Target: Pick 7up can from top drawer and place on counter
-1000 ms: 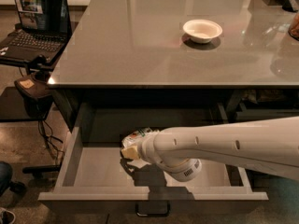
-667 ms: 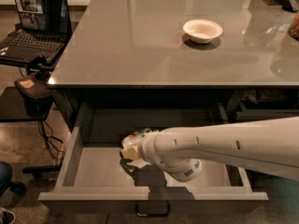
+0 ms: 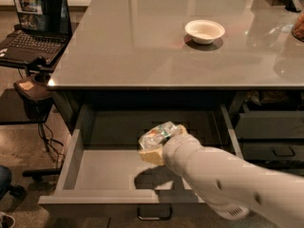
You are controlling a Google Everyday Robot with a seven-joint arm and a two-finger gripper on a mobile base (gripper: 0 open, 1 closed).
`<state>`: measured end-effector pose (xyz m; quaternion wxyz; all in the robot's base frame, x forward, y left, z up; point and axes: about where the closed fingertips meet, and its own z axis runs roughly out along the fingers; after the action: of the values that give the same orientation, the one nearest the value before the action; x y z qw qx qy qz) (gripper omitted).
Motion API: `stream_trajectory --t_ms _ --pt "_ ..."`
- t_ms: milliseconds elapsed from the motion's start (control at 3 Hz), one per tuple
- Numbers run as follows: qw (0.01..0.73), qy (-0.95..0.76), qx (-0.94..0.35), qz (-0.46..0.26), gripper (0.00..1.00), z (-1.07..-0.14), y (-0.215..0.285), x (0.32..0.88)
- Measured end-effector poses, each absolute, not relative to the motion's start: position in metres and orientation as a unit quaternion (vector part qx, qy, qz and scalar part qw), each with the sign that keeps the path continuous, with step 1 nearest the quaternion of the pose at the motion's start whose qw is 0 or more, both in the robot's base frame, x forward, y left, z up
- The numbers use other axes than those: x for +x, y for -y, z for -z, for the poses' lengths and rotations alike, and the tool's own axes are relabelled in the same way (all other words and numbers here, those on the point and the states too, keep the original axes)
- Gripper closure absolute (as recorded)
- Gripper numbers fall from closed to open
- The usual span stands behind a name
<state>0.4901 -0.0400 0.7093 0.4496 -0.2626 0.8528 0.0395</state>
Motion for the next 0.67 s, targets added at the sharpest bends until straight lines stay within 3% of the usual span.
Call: stream_trajectory --t_ms 333,667 --pt "0.504 -0.828 -0.246 0.000 1.00 -0.793 0.084 0.464" --pt "0.525 -0.812 -0.256 0.010 1.00 -0.824 0.077 0.455"
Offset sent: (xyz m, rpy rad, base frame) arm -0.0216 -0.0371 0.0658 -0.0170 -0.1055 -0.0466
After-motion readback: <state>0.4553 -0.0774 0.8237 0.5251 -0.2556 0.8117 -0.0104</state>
